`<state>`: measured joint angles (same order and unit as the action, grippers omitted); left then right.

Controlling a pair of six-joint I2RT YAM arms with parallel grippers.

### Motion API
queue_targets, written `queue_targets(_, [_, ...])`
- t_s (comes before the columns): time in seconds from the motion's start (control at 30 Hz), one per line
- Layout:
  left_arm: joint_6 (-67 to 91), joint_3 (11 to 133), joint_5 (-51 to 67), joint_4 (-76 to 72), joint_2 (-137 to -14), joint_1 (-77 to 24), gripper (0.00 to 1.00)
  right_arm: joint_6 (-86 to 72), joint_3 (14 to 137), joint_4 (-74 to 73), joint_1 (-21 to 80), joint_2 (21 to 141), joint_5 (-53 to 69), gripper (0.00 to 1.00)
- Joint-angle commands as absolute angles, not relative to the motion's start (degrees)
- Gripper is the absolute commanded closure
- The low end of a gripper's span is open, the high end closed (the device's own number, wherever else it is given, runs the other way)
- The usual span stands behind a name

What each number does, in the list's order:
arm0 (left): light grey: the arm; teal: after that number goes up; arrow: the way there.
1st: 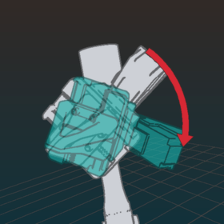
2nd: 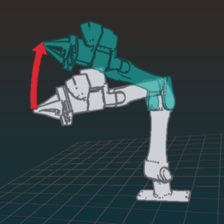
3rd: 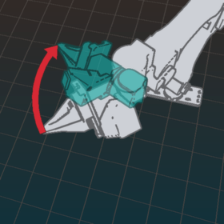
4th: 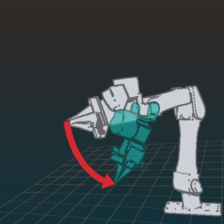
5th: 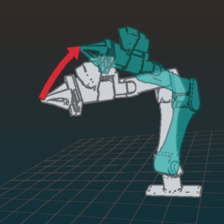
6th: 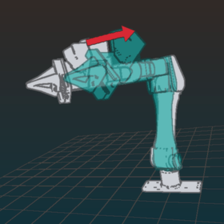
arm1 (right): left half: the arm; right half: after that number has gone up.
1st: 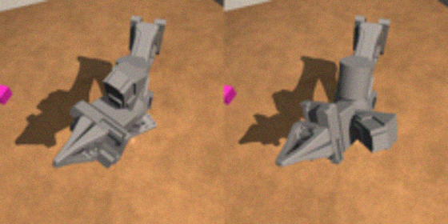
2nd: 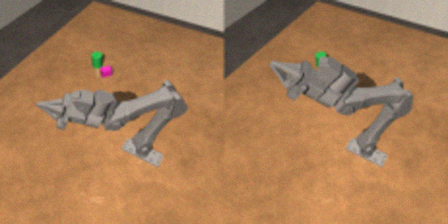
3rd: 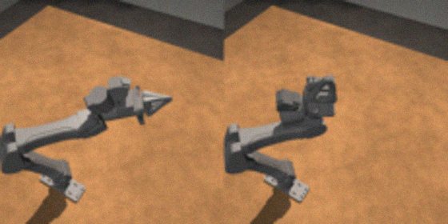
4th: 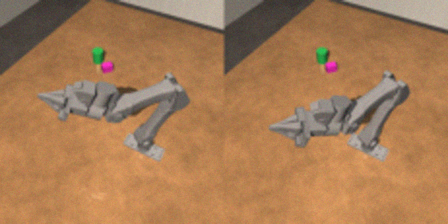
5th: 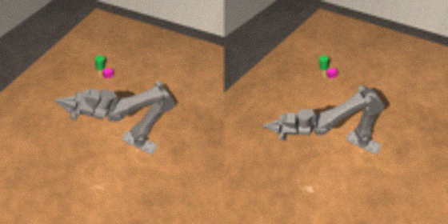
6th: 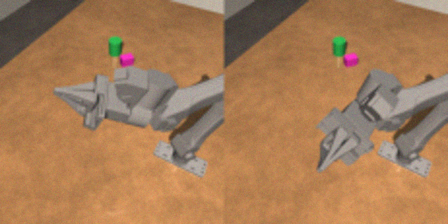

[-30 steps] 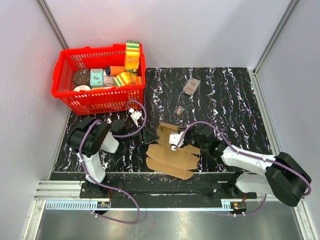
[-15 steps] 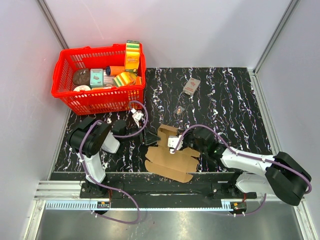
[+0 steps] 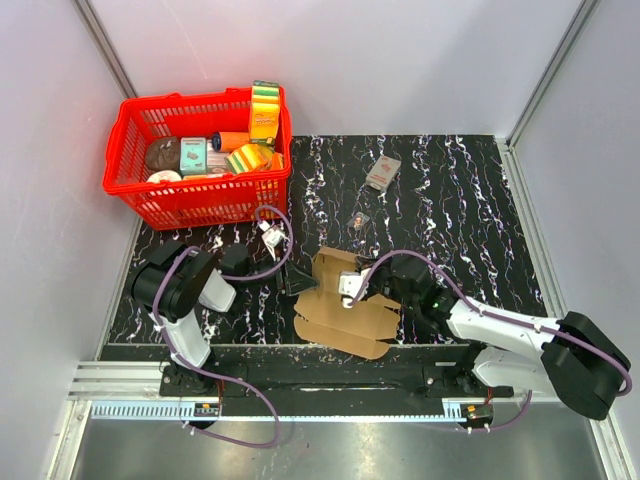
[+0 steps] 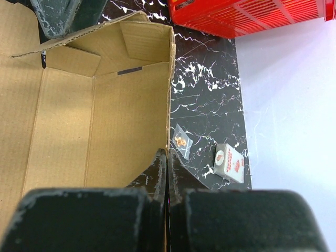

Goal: Fold the paper box

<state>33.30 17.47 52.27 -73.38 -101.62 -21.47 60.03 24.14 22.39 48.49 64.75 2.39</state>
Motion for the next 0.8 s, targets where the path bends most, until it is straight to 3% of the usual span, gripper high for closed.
queue_targets(0.0, [31.5,18.1,55.1,-95.4,-99.8,-21.4,0.39,61.4,23.6,24.5,49.1,64.1,1.1,1.0])
queue_targets(0.77, [30.8,25.4,58.0,-95.4,-106.6,-18.2,0.39,69.2,24.8,33.5,50.5,70.9,-4.6,1.0])
